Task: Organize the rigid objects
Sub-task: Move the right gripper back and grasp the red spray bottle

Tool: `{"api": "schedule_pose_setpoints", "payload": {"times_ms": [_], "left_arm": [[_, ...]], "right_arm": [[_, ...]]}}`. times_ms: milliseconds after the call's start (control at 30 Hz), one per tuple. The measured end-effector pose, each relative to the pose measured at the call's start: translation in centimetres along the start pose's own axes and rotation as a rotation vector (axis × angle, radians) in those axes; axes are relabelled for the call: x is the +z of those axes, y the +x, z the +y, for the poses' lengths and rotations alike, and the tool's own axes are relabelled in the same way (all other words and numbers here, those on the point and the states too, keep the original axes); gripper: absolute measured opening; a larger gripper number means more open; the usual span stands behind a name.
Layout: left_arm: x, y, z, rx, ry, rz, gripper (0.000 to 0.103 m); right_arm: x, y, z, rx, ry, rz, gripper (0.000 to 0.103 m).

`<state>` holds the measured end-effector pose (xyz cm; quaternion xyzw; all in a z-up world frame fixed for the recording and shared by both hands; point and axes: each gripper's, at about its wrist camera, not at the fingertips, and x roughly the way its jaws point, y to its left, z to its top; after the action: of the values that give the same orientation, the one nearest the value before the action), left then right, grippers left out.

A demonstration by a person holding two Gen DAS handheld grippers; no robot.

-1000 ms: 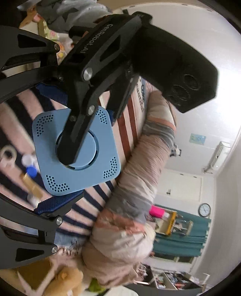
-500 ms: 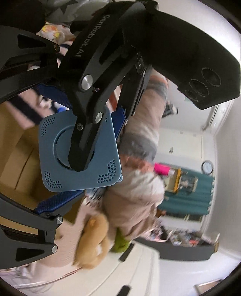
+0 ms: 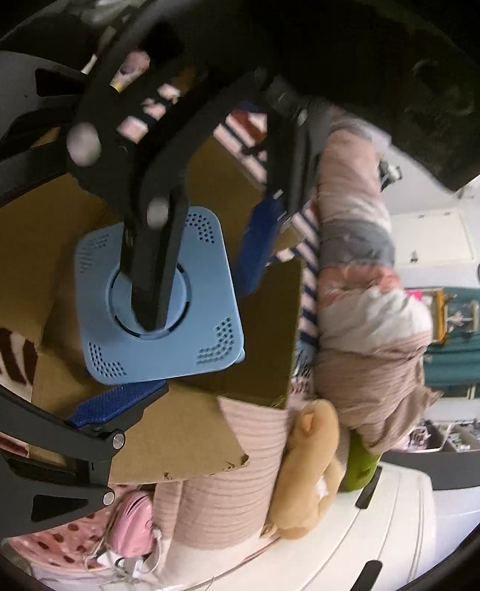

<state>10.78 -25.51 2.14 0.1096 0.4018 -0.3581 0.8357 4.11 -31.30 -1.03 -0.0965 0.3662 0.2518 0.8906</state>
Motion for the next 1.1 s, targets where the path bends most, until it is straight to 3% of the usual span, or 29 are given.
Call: {"api": "schedule_pose_setpoints", "payload": {"times_ms": [133, 433, 733, 900, 1100], "left_arm": [[-0.4, -1.8, 1.6, 0.027, -0.047, -0.041, 0.07], [-3.5, -9.0, 4.8, 0.144, -0.141, -0.142, 0.071], [-10.7, -16.0, 9.7, 0.327, -0.237, -0.196, 0.072], [-15.7, -17.5, 13.4, 0.394, -0.319, -0.193, 0.072], [-21.5, -16.8, 18.1, 0.428, -0.414, -0.17, 0.072]], "right_arm": [[-0.2, 0.0, 0.3, -0.033, -0.003, 0.008, 0.094], [1.0, -1.5, 3.5, -0.053, -0.039, -0.05, 0.096], [3.0, -2.4, 10.8, 0.106, -0.081, -0.092, 0.096], [3.7, 0.5, 16.0, 0.192, -0.129, -0.056, 0.094], [3.8, 7.8, 19.9, 0.249, -0.092, 0.082, 0.075]]}}
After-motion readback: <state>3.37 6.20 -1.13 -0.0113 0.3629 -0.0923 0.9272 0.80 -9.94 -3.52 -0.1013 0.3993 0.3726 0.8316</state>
